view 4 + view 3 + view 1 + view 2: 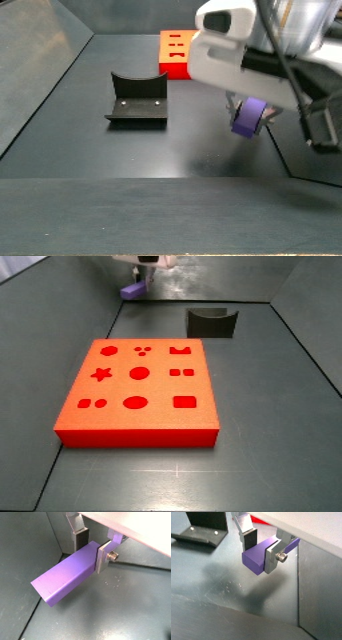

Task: Pick up the rectangle object. Move up. Place the rectangle object on the fixture. Regrasp the rectangle object. Move to above the board. Insert the rectangle object.
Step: Place the rectangle object on the fixture.

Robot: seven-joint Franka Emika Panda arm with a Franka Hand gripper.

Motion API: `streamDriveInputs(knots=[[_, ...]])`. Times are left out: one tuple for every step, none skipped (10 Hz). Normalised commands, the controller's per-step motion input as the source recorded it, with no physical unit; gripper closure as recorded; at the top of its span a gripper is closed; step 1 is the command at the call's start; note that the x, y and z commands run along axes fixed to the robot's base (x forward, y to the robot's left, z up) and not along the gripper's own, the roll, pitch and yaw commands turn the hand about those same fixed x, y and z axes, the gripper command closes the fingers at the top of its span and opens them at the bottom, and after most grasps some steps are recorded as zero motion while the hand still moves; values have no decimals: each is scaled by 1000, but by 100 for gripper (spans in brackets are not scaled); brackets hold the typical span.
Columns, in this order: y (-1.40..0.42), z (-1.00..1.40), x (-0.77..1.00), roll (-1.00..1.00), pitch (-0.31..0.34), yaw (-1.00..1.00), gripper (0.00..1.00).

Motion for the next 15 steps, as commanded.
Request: streamDriveInputs(knots=[[-1,1000,-11,26,23,-3,100],[-2,1000,-17,38,40,-7,100],[-2,1000,-20,51,55,-9,100],[-2,1000,-24,61,70,-5,100],[-1,1000,-25,76,83,1,100],[-1,972,-24,77,89,7,100],[0,780,-18,63,89,11,100],[6,624,-13,51,92,11,100],[8,524,-7,44,93,10,100],[15,265,2,23,99,8,100],[-705,302,1000,92,-44,1000,100],[-700,240,1000,98,-35,1000,100],[-655,232,1000,105,-27,1000,100],[-595,218,1000,112,-10,1000,100],[-518,188,1000,126,34,1000,100]])
